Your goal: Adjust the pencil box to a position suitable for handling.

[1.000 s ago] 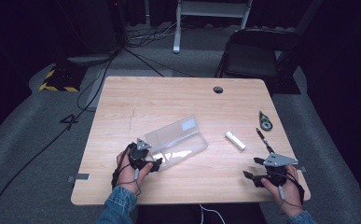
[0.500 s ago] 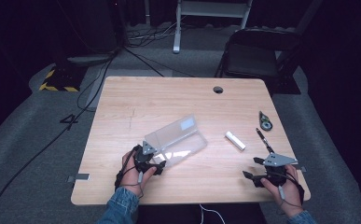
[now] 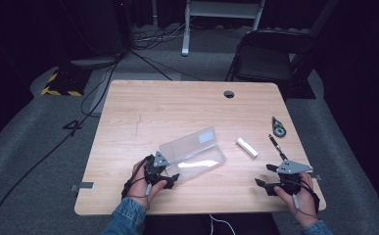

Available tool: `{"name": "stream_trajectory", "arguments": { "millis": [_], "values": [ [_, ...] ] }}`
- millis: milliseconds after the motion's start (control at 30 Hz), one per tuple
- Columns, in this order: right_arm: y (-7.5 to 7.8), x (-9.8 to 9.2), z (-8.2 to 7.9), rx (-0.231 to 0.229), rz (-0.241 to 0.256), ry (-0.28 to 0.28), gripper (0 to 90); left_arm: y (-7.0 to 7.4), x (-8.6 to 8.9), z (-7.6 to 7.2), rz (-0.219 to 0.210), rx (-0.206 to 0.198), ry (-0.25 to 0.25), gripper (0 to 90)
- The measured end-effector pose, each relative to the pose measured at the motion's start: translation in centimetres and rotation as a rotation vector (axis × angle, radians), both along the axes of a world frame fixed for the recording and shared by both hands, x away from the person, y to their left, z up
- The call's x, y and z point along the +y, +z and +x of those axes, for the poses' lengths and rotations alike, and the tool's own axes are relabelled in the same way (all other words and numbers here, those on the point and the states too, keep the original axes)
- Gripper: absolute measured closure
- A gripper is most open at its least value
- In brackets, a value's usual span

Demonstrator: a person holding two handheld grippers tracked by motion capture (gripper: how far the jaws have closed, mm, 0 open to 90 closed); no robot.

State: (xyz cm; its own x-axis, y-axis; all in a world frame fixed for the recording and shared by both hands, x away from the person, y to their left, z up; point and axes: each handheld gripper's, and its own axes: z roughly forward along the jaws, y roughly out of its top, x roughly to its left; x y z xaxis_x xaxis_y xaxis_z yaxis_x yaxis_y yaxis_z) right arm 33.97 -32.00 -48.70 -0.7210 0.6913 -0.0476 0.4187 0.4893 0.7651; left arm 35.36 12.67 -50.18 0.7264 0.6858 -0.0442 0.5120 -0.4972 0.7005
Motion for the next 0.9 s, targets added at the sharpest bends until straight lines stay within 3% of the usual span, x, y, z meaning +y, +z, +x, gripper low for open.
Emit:
{"name": "stream_trajectory", "arguments": {
  "millis": [200,633,900],
  "values": [
    [0.0,0.1,0.1,0.002,0.001,0.001,25.4,-0.1,-0.9,-0.5,-0.008,-0.002,-0.088,23.9],
    [0.0,0.1,0.0,0.003,-0.003,0.001,25.3,-0.1,-1.8,-0.9,-0.012,0.0,-0.224,23.8],
    [-0.1,0.0,0.0,0.003,0.002,0.0,25.2,-0.1,-2.5,-1.2,-0.01,-0.003,-0.278,23.7]
  ]
}}
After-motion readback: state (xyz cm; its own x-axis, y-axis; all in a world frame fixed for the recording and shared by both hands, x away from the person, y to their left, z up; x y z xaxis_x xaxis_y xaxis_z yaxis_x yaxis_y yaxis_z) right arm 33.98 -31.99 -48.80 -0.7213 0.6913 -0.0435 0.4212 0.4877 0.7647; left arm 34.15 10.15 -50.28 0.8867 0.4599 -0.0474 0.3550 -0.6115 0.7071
